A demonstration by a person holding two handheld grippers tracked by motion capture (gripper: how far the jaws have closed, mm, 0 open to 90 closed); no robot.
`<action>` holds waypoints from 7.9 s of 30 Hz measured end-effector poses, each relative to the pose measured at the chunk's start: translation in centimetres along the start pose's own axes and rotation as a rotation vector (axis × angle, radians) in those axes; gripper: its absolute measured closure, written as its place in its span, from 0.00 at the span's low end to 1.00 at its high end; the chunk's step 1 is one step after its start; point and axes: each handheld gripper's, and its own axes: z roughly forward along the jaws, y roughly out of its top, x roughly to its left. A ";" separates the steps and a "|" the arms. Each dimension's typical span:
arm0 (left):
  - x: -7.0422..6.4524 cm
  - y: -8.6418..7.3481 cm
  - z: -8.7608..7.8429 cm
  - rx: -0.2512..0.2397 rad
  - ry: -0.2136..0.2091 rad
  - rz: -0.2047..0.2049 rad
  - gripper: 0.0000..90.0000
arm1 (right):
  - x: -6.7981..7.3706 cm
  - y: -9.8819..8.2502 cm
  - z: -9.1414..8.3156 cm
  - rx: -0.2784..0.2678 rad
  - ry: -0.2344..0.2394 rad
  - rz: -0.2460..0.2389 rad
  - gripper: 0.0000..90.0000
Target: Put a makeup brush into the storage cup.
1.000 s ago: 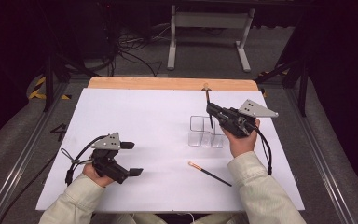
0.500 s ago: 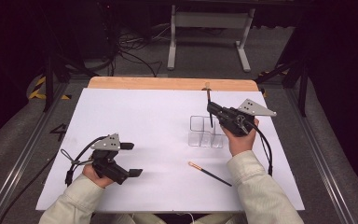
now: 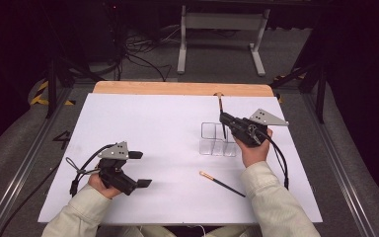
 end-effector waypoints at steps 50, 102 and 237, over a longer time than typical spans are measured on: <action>0.1 0.0 0.0 -0.002 -0.004 0.002 0.00 | 0.0 -1.7 -0.4 0.069 -0.001 0.109 0.57; 0.3 -0.7 -0.6 -0.023 0.023 -0.011 0.00 | 2.9 3.0 -9.0 0.142 0.062 -0.051 0.01; 0.0 -1.6 -1.1 0.006 0.044 -0.031 0.00 | 6.7 -5.1 -0.6 1.086 0.133 -0.229 0.89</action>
